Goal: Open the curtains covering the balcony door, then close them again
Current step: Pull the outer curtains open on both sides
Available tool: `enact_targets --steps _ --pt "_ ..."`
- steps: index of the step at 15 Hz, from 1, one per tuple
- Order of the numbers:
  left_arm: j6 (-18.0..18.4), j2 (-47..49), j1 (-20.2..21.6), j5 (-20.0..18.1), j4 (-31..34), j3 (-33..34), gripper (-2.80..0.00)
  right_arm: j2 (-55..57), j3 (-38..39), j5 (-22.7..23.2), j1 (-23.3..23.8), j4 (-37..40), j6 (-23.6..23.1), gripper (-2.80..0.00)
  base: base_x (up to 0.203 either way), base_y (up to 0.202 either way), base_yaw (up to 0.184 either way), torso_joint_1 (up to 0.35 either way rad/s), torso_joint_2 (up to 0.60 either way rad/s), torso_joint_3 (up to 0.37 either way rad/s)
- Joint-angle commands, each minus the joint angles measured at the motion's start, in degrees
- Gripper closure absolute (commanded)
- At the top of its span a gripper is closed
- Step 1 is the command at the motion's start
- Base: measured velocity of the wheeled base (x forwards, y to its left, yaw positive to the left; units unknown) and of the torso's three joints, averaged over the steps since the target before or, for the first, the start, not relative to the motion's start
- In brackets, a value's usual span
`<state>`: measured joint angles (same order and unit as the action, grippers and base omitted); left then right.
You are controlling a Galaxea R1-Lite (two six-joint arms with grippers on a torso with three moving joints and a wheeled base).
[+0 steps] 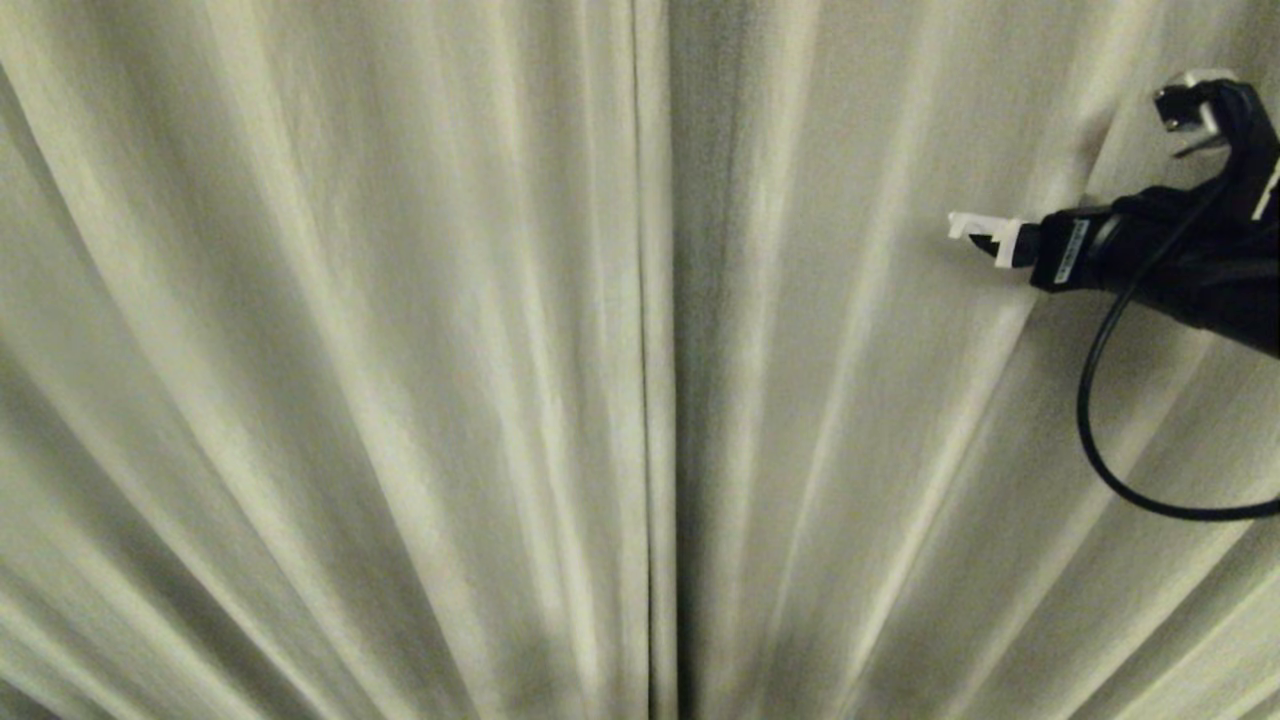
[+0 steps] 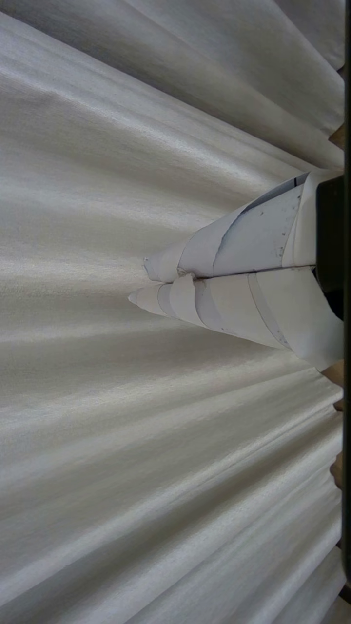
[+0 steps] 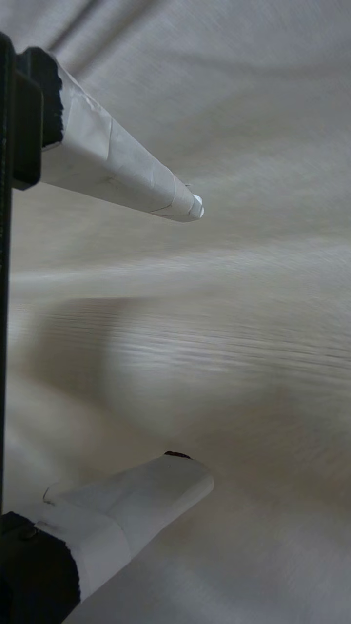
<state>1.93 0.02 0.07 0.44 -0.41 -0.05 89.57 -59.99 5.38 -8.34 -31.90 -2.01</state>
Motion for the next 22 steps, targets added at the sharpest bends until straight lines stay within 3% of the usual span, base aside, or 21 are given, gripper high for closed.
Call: enact_targets --steps 1,5,9,10,22 --pt "0.01 -0.02 0.01 0.00 -0.02 -0.03 0.00 5.79 -2.31 0.05 0.09 -3.36 0.41 -2.80 0.000 0.000 0.000 0.000 0.00 0.000" --pt "0.01 -0.02 0.01 0.00 -0.02 0.05 0.00 11.34 -3.32 0.07 0.42 -14.00 1.51 -2.80 0.000 0.000 0.000 0.000 0.00 0.000" --pt "0.01 -0.02 0.01 0.00 -0.02 -0.03 0.00 13.70 -3.24 0.07 0.43 -17.49 3.29 -2.80 0.000 0.000 0.000 0.000 0.00 0.000" --pt "0.01 -0.02 0.01 0.00 -0.02 0.01 0.00 13.70 -3.29 0.14 0.43 -17.49 3.49 0.00 0.000 0.000 0.000 0.000 0.00 0.000" --pt "0.01 -0.02 0.01 0.00 -0.02 0.03 0.00 15.46 -12.24 -0.02 1.99 -17.46 6.31 0.00 0.000 0.000 0.000 0.000 0.00 0.000"
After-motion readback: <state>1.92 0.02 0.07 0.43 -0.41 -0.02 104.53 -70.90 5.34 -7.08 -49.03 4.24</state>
